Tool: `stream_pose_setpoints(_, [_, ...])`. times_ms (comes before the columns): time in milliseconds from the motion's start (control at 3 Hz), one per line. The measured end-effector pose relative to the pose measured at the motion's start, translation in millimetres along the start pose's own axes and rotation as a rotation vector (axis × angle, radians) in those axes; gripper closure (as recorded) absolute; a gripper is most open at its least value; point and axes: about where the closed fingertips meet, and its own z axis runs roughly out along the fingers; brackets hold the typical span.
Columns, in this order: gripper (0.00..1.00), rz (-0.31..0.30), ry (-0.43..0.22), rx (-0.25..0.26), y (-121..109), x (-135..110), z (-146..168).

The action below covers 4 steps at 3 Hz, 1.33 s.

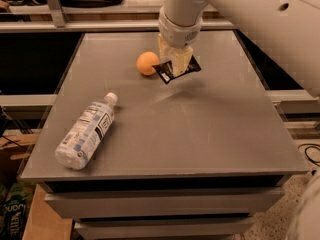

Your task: Move rxbar chocolate near orange

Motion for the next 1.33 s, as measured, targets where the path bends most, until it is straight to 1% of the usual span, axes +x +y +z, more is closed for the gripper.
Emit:
stream_pose_setpoints(333, [1.0,-0.062,-0.004,0.008,-8.4,-4.0,1.1])
stream_pose_setpoints(667, [1.0,-0.1,-0.02,0.0,-16.7,-3.3,6.3])
stream_pose_setpoints(1000, [1.0,-0.112,-0.033,-0.01,-24.4,0.5,11.6])
stream_pose_setpoints(1333, [0.82,-0.11,-0.039,-0.012,-29.9,2.6,14.6])
